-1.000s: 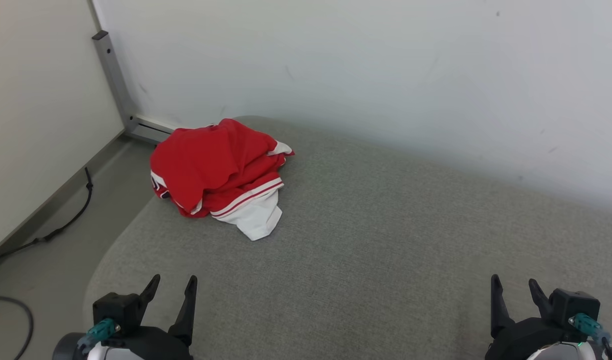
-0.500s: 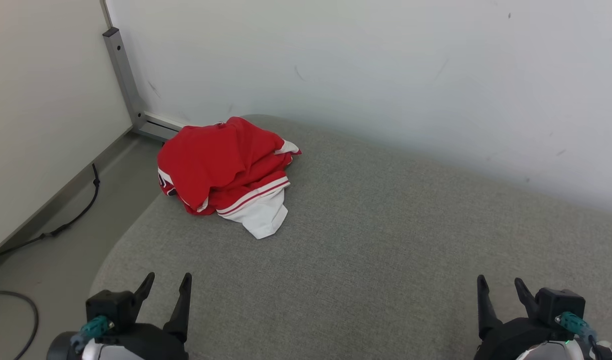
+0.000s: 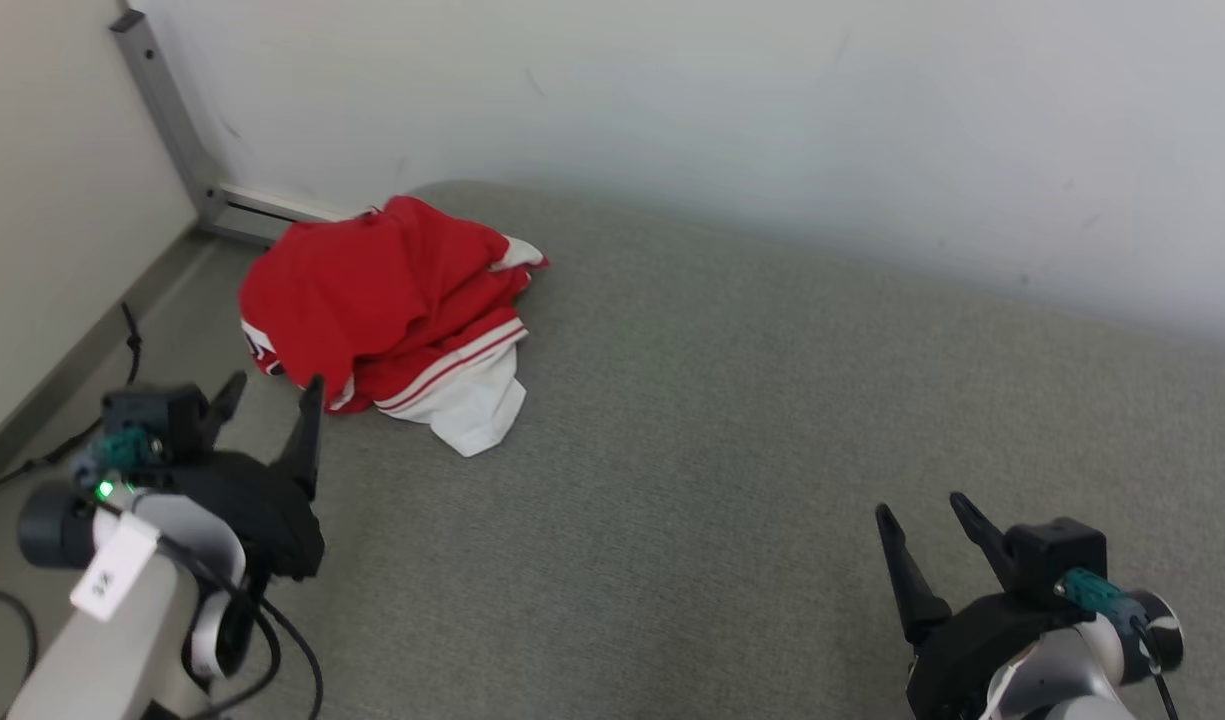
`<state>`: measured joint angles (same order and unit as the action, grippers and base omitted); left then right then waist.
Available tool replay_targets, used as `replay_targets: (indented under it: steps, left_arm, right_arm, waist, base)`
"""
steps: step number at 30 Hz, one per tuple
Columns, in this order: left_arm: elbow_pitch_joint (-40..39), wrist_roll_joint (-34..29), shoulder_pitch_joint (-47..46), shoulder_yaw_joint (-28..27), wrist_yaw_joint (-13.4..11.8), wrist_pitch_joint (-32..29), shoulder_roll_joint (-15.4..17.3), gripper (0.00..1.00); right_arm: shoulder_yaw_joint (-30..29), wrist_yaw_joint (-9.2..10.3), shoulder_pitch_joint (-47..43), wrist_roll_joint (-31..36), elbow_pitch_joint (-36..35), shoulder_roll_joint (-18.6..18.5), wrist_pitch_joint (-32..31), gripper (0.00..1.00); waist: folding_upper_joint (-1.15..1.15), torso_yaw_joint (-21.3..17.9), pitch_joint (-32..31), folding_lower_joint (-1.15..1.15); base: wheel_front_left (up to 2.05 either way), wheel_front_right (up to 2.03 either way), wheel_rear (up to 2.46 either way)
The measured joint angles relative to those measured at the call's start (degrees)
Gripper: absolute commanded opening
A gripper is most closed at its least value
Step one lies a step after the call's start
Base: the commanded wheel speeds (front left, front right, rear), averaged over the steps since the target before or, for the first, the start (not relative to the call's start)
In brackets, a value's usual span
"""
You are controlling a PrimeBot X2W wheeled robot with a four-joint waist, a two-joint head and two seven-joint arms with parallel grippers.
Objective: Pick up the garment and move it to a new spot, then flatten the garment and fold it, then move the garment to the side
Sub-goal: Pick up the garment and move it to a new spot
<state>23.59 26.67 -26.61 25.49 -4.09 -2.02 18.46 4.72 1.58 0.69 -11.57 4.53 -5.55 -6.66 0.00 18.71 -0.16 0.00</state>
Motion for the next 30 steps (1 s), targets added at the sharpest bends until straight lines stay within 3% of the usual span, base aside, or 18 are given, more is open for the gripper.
replay_targets:
  steps: [8, 12, 18, 24, 30]
  left_arm:
    - [7.21, 0.22, -8.54, -1.05, 1.11, -4.88, 0.69, 1.0]
    - [11.79, 3.12, -12.28, -4.13, -0.55, -8.89, -0.43, 1.0]
    - [15.51, 4.04, -17.34, -6.78, -1.99, -13.78, -1.81, 1.0]
    - [18.29, 1.97, -22.97, -8.11, -2.58, -16.31, 2.12, 1.0]
    - [20.62, -0.51, -26.52, -8.13, -2.97, -18.18, 2.42, 1.0]
  right_arm:
    - [1.96, -2.63, 2.58, 1.21, -3.91, -2.12, -3.5, 1.0]
    - [2.19, -4.05, 2.92, 1.2, -7.0, -3.45, -4.77, 1.0]
    - [1.22, -4.65, 3.67, 1.2, -11.84, -5.8, -6.55, 1.0]
    - [-0.18, -4.65, 4.78, 1.21, -16.26, -6.66, -8.06, 1.0]
    - [-1.13, -4.63, 6.39, 1.21, -17.92, -7.58, -9.32, 1.0]
  waist:
    - [0.0, -3.72, 5.4, 0.0]
    - [0.0, -5.73, 8.46, 0.01]
    - [0.01, -8.41, 13.49, 0.01]
    - [0.01, -10.66, 18.71, 0.01]
    - [0.01, -12.38, 23.76, 0.01]
  base:
    - [0.0, 0.0, 0.0]
    - [0.0, 0.0, 0.0]
    - [0.0, 0.0, 0.0]
    - [0.0, 0.0, 0.0]
    - [0.0, 0.0, 0.0]
